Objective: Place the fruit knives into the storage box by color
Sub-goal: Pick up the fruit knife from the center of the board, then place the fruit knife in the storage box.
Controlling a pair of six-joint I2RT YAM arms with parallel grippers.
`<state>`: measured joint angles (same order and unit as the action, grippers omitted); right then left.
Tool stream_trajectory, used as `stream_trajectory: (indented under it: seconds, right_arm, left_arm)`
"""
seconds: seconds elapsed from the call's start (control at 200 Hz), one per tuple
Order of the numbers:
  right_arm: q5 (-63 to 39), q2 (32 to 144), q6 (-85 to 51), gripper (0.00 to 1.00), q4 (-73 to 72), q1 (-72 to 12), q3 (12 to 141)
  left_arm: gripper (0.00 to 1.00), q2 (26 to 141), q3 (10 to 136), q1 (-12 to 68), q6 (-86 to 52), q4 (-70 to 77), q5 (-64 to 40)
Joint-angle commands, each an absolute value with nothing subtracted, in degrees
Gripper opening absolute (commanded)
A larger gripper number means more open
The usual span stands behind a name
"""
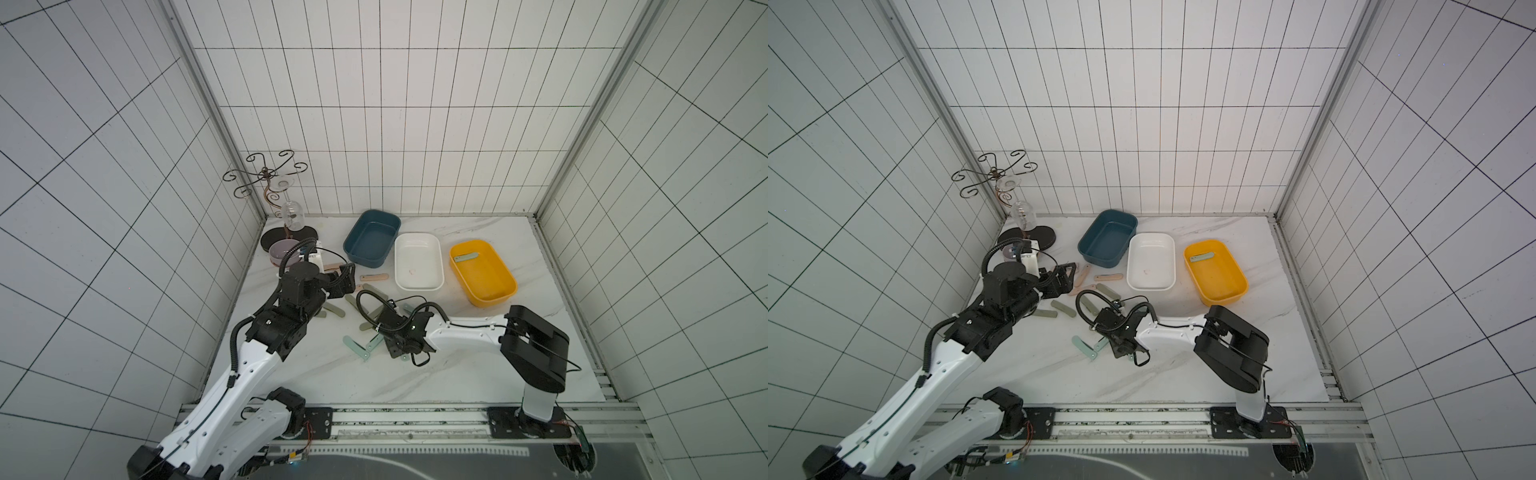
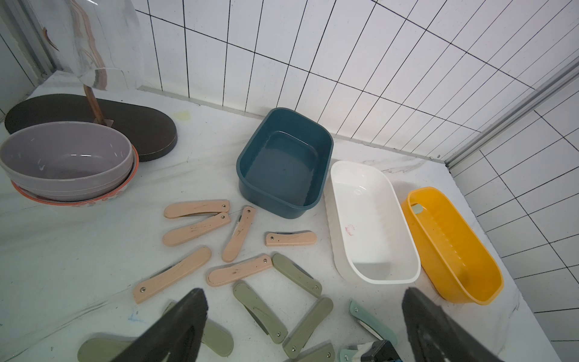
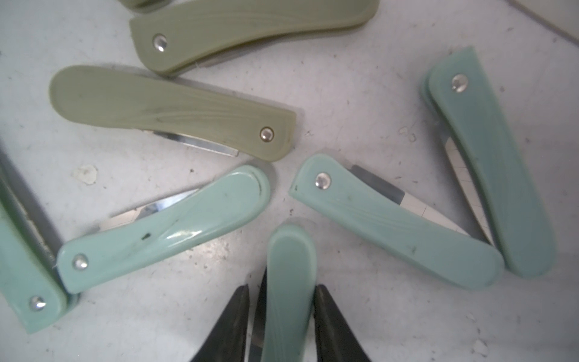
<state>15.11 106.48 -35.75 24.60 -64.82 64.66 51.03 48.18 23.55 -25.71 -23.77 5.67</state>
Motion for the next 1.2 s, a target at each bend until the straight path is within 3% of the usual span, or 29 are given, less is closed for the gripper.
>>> stream_trajectory:
  seconds: [0.0,0.185,0.805,0.97,1.195]
  right_arm:
    - [13.6,108.1,-35.7,0.31,27.7,-65.3,66.5]
    - [13.2,107.4,-36.0,0.25,27.1,-65.2,65.7]
    - [16.1,94.0,-37.4,0.24,27.5,-62.4,64.6]
    - [15.2,86.1,-36.5,0.24,27.7,-55.8,65.3]
    - [11.1,78.2,-34.7,0.25,26.6,-40.8,67.8]
  left_arm:
    - [0.97,51.1,48.1,23.4,-26.0,-22.2,5.7]
    - [0.97,51.2,48.2,23.4,-26.0,-22.2,5.6]
    - [0.97,51.8,50.1,23.5,-26.7,-22.4,4.4]
    - [0.97,51.8,51.4,23.5,-26.8,-22.5,3.9]
    - [0.97,52.5,53.0,24.2,-27.0,-22.7,3.5]
